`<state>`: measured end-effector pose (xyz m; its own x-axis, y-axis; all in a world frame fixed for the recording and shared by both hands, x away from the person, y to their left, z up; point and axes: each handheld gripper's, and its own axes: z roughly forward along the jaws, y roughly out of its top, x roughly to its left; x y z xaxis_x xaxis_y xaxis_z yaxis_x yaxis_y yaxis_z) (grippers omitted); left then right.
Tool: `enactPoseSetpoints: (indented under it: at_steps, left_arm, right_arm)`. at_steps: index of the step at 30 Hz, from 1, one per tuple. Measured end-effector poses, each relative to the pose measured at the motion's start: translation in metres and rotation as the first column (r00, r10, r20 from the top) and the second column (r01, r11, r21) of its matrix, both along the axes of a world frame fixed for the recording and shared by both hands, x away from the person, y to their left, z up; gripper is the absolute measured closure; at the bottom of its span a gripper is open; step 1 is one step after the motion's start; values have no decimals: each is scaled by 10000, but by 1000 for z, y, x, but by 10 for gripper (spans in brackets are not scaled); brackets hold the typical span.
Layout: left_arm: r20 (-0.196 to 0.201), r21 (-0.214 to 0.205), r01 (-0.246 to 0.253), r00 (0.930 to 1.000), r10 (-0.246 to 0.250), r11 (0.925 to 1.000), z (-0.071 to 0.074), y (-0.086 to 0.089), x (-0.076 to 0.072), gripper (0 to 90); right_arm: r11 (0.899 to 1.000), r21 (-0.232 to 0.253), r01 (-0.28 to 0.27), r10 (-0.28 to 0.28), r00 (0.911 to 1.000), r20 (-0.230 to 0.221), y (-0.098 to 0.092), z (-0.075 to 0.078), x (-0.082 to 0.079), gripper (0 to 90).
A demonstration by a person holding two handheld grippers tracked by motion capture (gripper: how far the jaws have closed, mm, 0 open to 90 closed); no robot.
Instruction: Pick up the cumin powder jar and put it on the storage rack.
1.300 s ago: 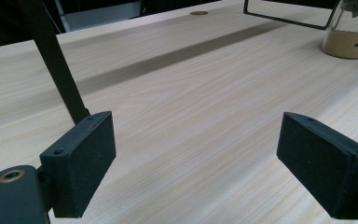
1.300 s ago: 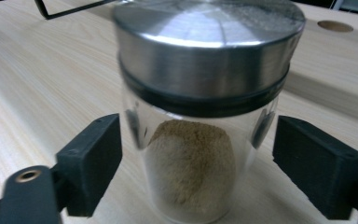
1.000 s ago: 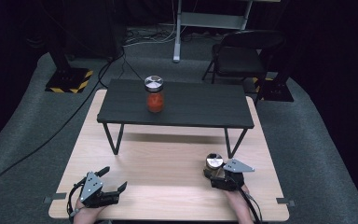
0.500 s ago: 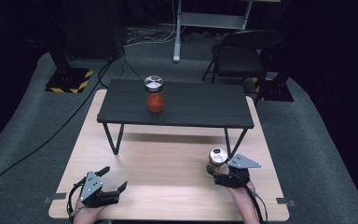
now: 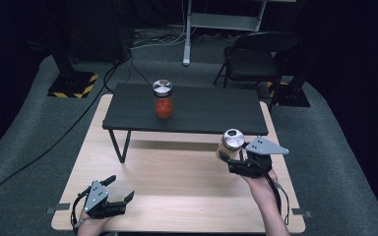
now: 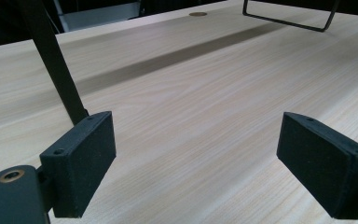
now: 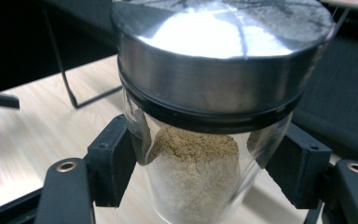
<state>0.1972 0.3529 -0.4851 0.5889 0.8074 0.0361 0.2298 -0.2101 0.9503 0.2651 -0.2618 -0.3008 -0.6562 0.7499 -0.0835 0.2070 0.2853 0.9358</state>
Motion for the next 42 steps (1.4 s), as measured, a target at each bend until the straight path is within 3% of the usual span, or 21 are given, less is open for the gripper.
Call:
enactPoseSetpoints:
  at_steps: [8,18,26,31,34,36,41,42]
  left_arm:
    - [-2,-23,22,10000,-22,10000,0,0,0,115]
    - [-5,-58,41,10000,-41,10000,0,1,1,116]
    - [-23,-113,32,10000,-33,9999,-1,1,1,115]
    - [29,-79,55,10000,-55,10000,-1,1,1,115]
    - [33,-78,63,10000,-62,10000,-1,1,1,114]
    - [3,-121,60,10000,-60,9999,-1,2,1,114]
    - [-32,-121,65,10000,-65,9999,-1,2,2,115]
    - [-32,-116,54,10000,-54,9999,-1,2,2,115]
  right_arm:
    - [9996,33,267,-267,9993,256,11,40,15,302]
    - [9933,-185,1145,-1146,9934,-58,33,63,50,302]
    - [9858,-424,1627,-1648,9850,-514,50,64,81,301]
    - [9811,-412,1892,-1921,9779,-822,56,58,90,301]
    - [9814,-245,1903,-1917,9781,-810,55,55,93,299]
    - [9825,-145,1859,-1864,9802,-661,53,52,92,249]
    - [9861,-368,1622,-1634,9860,-326,43,51,84,157]
    - [9884,-264,1498,-1502,9885,-152,34,48,77,139]
